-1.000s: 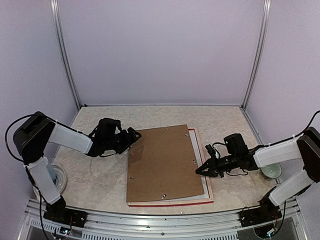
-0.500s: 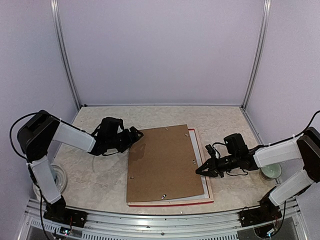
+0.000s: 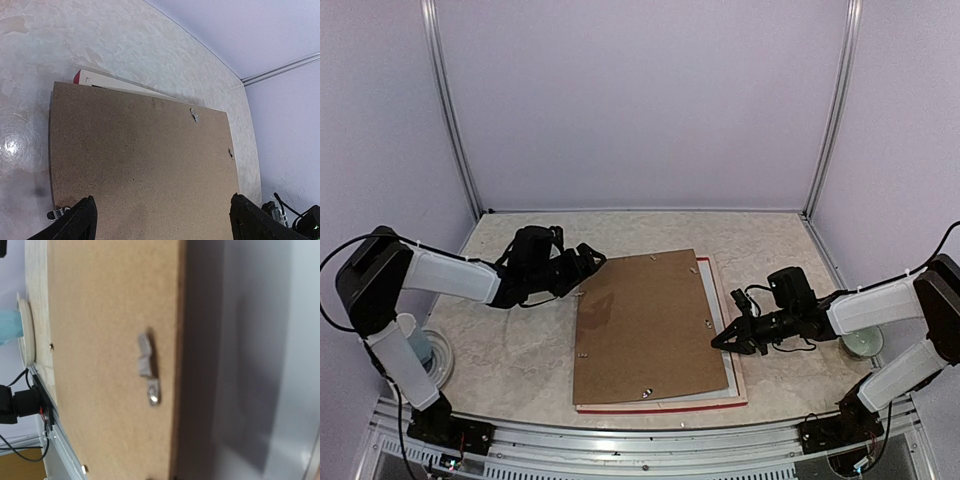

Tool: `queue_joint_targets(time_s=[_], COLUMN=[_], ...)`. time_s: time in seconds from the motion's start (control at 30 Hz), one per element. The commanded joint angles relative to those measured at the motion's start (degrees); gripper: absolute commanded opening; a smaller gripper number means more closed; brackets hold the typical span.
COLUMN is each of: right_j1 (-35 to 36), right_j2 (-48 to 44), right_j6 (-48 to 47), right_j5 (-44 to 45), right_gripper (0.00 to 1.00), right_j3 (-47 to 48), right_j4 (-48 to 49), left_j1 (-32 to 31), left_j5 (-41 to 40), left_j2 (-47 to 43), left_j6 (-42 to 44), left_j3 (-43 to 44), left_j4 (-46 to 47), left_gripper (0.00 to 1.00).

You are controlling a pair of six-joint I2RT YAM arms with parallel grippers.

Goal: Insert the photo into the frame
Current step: Place the backboard on the frame body.

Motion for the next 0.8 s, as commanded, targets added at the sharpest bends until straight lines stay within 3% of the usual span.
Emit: queue_joint_targets(time_s=[0.0, 0.2, 0.5, 0.77], right_j1=[-1.0, -1.0, -1.0, -1.1], right_j2=[-0.2, -0.5, -1.6, -0.7], right_j6=[-1.0, -1.2, -1.1, -1.2], right_j5=[5.3, 5.2, 5.4, 5.2], right_gripper=[0.0, 0.0, 0.0, 0.0], right_j3=[-0.8, -0.9, -1.1, -0.8], right_j4=[-2.7, -2.9, -3.5, -3.5], left_j1=[-0.5, -0.3, 0.0, -0.5], left_j5=[-1.3, -7.4, -4.8, -4.3], left_j2=[-0.2, 2.0, 7.2, 5.6], left_j6=[1.4, 3.8, 5.5, 5.1], left_j3=[-1.8, -0.9, 2.0, 0.8], left_j4=[-3.1, -4.1, -2.6, -2.4], left_gripper=[0.91, 0.91, 0.91, 0.91])
